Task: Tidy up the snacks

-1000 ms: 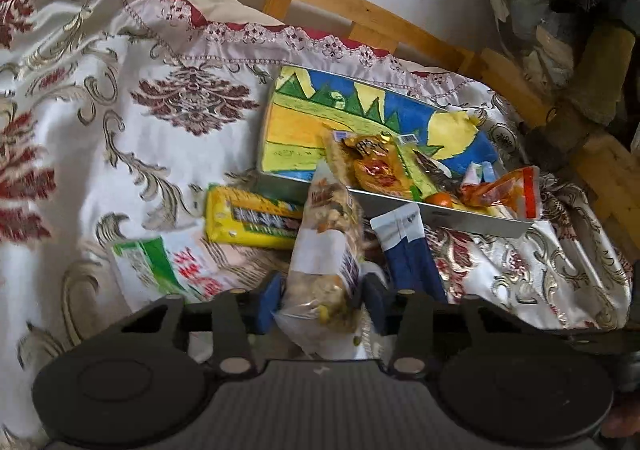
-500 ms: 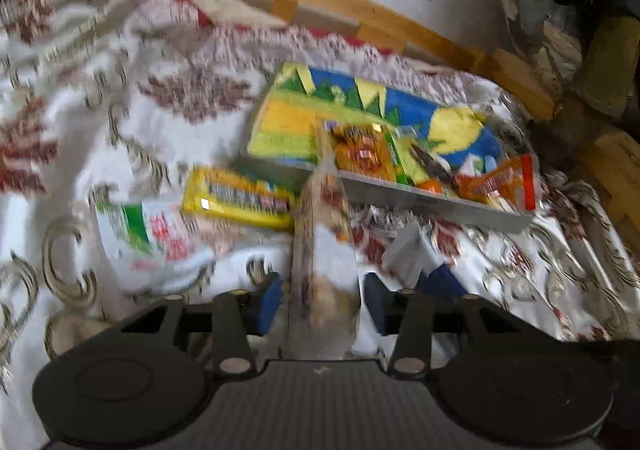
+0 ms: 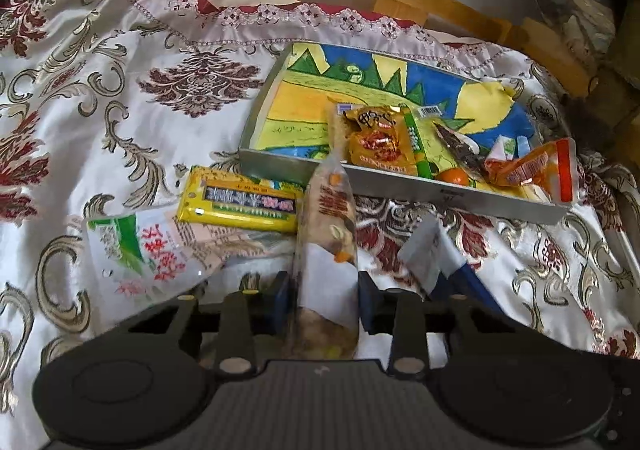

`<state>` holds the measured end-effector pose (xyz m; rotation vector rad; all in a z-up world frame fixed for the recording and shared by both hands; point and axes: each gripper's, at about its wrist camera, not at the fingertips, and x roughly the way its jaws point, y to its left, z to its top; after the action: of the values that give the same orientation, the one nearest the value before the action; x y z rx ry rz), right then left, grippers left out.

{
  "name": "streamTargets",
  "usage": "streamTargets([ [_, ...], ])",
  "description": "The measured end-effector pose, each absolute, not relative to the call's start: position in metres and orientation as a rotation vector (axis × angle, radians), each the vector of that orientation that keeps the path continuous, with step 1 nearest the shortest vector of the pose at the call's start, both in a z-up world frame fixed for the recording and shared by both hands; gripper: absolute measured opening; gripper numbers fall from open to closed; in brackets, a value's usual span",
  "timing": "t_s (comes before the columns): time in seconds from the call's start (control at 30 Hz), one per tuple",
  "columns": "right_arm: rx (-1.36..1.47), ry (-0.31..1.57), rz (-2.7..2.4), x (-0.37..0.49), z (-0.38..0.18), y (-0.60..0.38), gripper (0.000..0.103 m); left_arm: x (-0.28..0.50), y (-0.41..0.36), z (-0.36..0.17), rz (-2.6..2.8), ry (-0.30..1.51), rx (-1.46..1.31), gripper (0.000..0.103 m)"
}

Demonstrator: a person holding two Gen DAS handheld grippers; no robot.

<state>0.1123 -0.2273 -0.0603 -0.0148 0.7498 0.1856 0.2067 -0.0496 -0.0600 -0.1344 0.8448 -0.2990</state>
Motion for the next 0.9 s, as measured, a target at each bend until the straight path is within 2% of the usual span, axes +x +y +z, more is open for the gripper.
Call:
streamTargets([
  [0.17,-0.139,0.693,0.180,0.099,-0.053,-0.215,0.009,0.183,-0.054,-0.055,-0.297,0.854,-0.107,0.035],
  [0.43,-0.306,0.582,0.148,0.079,-0.043,-0.204,0.009,0.161,-0.044,-0.037,-0.295,0.904,-0.238,0.034],
  [0.7,-0.308,0.488,0.136,0.062,-0.020,-0.211,0.009,0.144,-0.049,-0.009,-0.312,0.864,-0.261,0.034],
  [0.9,-0.330,0.380,0.072,0.053,0.002,-0.221,0.009,0.146,-0.058,0.025,-0.324,0.760,-0.245,0.034],
])
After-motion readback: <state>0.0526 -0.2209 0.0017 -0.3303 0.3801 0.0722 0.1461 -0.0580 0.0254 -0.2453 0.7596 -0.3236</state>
